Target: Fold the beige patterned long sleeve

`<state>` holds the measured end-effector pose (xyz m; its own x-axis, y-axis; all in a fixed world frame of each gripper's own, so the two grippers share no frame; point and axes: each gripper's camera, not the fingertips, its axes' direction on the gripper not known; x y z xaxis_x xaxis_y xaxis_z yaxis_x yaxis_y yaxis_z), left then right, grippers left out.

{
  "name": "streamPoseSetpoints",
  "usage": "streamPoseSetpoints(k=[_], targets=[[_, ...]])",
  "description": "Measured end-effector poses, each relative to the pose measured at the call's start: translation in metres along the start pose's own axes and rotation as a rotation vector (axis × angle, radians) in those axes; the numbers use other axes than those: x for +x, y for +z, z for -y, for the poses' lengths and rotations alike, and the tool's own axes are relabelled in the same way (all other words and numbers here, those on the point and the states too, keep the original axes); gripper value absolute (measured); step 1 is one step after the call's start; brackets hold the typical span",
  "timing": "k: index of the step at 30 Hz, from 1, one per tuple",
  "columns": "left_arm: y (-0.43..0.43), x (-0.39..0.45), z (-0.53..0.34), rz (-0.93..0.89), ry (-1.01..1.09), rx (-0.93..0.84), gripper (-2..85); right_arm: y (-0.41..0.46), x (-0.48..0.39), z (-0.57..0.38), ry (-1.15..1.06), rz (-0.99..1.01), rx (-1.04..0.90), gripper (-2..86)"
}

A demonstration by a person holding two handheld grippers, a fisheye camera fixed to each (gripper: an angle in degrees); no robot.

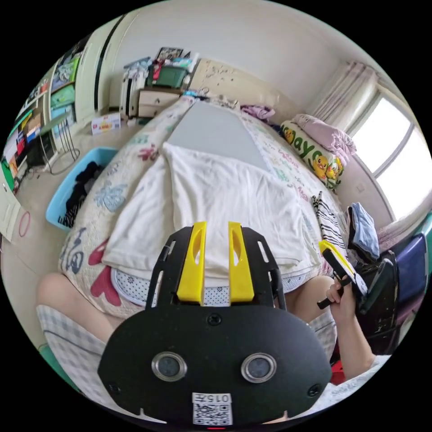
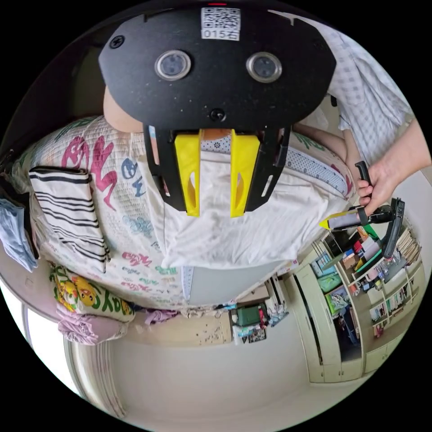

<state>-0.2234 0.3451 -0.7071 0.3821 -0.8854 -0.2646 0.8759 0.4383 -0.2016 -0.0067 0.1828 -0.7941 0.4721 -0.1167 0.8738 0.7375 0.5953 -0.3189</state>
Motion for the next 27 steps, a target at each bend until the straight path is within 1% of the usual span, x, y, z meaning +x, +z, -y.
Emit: streamPoseSetpoints(k=[2,4,8,13,18,23,25,27], targets=[[0.017,-0.014,-0.006,-0.042,-0.052,-0.027,7.8,0.028,-0.011,0.012,-0.002,0.001,-0.082,10.4],[0.03,-0.023,-0.012,-0.035,-0.08,-0.054,7.6,0.042,-0.023,0.025,-0.027,0.006,-0.108,9.9],[0.046,-0.028,-0.02,-0.001,-0.049,-0.077,4.1,0.077,-0.045,0.051,-0.035,-0.025,-0.196,8.3],[0.059,-0.019,-0.026,0.068,0.067,-0.115,0.5,0.088,-0.063,0.077,-0.04,-0.026,-0.186,7.4],[0.072,0.014,-0.043,0.233,0.306,-0.132,-0.1,0.095,-0.08,0.102,-0.024,-0.062,-0.179,4.8],[0.078,0.022,-0.063,0.309,0.376,-0.091,-0.2,0.095,-0.094,0.132,-0.015,-0.056,-0.174,3.9],[0.078,0.018,-0.067,0.304,0.374,-0.083,-0.3,0.093,-0.097,0.142,-0.01,-0.05,-0.173,3.3],[0.075,0.003,-0.068,0.247,0.329,-0.083,-0.4,0.09,-0.1,0.153,-0.006,-0.048,-0.171,1.8]])
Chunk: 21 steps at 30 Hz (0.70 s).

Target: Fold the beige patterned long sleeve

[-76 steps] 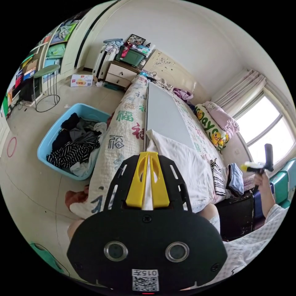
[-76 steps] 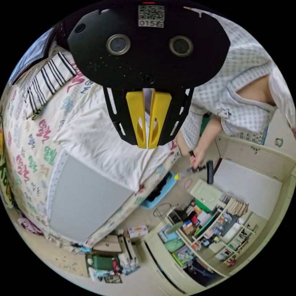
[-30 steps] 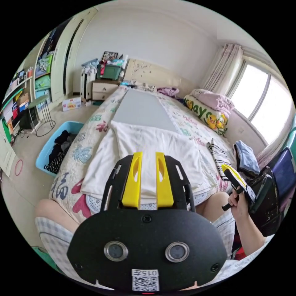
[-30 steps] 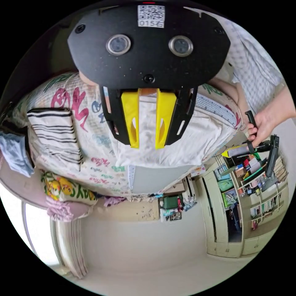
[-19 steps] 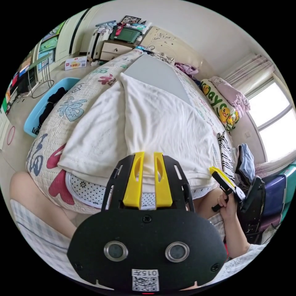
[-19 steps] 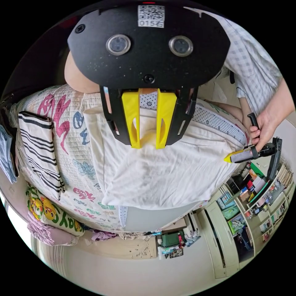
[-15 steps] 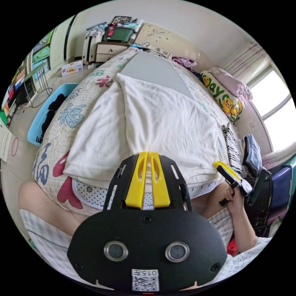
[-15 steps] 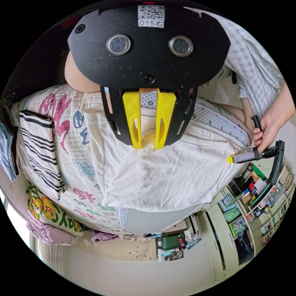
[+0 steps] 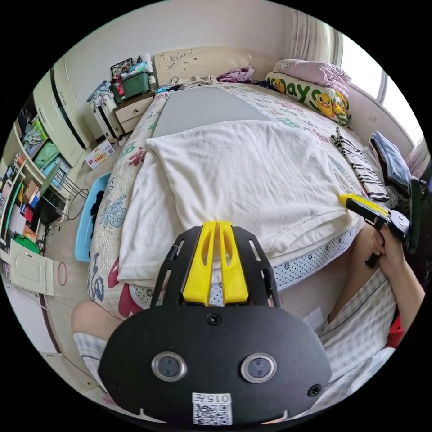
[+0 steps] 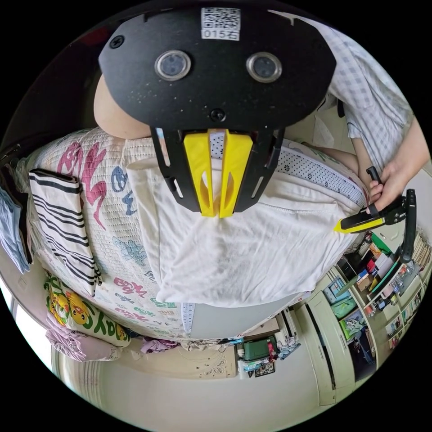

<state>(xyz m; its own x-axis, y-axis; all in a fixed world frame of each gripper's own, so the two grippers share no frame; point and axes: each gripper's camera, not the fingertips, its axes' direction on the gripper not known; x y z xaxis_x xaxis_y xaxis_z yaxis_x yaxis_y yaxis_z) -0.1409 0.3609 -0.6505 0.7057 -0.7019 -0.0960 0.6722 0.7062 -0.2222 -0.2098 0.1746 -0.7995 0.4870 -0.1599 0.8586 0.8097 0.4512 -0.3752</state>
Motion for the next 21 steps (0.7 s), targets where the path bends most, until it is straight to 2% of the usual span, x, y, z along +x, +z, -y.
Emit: streamPoseSetpoints(k=[5,8,12,17,21], targets=[[-0.012,-0.041,-0.013,-0.146,-0.089,-0.008,-0.5,-0.026,-0.007,0.029,0.009,0.0,0.014,-0.5],[-0.027,-0.065,-0.029,-0.132,-0.114,0.026,-0.5,-0.043,-0.011,0.044,0.026,-0.028,0.033,-0.8],[-0.036,-0.099,-0.046,-0.219,-0.175,0.073,-0.4,-0.062,-0.011,0.066,0.064,-0.067,0.037,-0.8],[-0.023,-0.121,-0.047,-0.298,-0.303,0.032,-0.7,-0.081,-0.022,0.136,0.201,-0.046,-0.198,-0.5],[-0.018,-0.114,-0.044,-0.319,-0.421,0.032,-0.8,-0.095,-0.067,0.171,0.2,0.008,-0.22,-0.4]])
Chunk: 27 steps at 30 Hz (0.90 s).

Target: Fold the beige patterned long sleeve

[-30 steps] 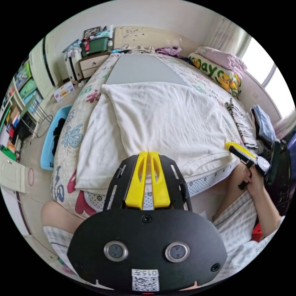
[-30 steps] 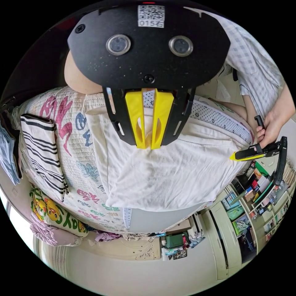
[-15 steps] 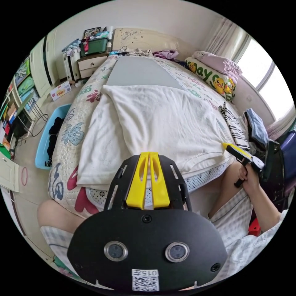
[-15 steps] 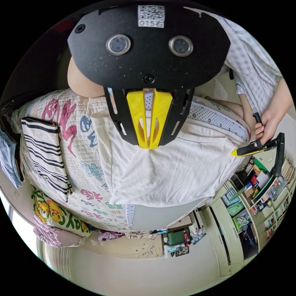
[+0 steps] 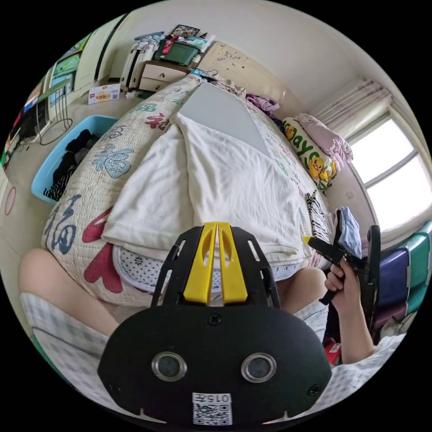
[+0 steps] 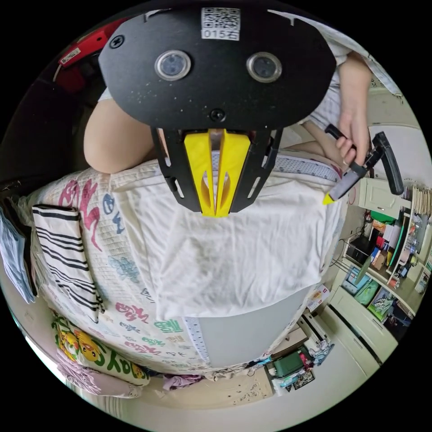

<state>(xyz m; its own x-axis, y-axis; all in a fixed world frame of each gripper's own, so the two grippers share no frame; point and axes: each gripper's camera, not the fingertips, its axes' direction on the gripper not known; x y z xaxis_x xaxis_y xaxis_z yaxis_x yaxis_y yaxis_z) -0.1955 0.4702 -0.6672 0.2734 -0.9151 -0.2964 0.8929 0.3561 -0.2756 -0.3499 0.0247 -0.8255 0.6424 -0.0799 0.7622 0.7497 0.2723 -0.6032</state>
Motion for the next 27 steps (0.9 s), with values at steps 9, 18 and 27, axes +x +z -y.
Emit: streamPoseSetpoints(k=[9,18,27], targets=[[0.024,0.031,0.005,0.245,-0.157,-0.062,-0.5,-0.012,-0.11,0.029,-0.003,-0.047,-0.151,4.2],[0.014,-0.004,0.011,0.139,-0.251,-0.01,-0.8,-0.059,-0.125,0.047,-0.018,-0.008,-0.136,9.5],[0.005,-0.028,0.023,0.071,-0.281,-0.01,-0.8,-0.11,-0.145,0.041,-0.122,-0.147,-0.041,12.6]])
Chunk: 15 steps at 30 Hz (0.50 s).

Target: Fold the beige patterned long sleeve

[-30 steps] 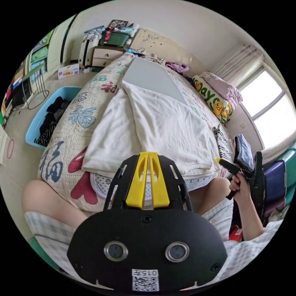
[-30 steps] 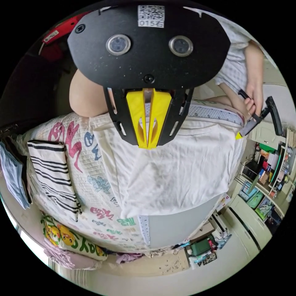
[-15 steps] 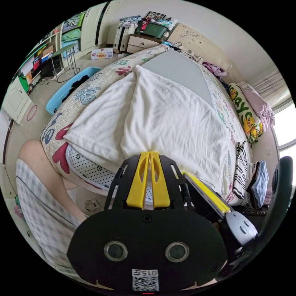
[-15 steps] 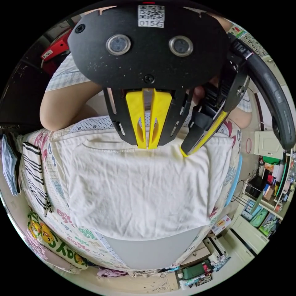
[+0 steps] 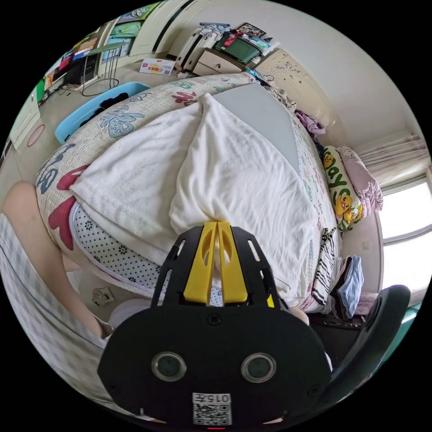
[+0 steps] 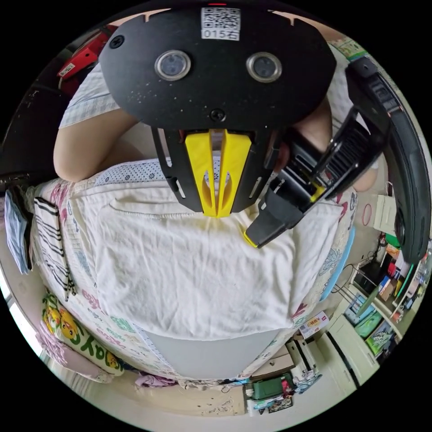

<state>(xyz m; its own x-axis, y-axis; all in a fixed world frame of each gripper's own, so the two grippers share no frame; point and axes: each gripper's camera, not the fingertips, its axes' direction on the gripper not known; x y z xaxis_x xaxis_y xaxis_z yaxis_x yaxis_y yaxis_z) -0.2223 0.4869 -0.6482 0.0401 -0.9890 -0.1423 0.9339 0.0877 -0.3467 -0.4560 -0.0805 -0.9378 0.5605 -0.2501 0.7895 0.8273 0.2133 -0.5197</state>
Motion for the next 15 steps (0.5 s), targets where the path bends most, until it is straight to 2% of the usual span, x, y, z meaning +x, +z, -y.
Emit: streamPoseSetpoints(k=[3,6,15], targets=[[-0.006,-0.007,0.002,-0.016,0.027,-0.001,-0.8,-0.018,0.0,-0.006,0.009,-0.023,0.04,13.3],[-0.009,-0.018,0.008,-0.057,-0.014,-0.024,-0.8,-0.035,0.012,-0.007,0.107,0.026,0.048,13.9],[-0.021,-0.039,0.016,-0.112,-0.062,-0.032,-0.8,-0.081,0.015,0.001,0.026,-0.031,0.014,15.1]])
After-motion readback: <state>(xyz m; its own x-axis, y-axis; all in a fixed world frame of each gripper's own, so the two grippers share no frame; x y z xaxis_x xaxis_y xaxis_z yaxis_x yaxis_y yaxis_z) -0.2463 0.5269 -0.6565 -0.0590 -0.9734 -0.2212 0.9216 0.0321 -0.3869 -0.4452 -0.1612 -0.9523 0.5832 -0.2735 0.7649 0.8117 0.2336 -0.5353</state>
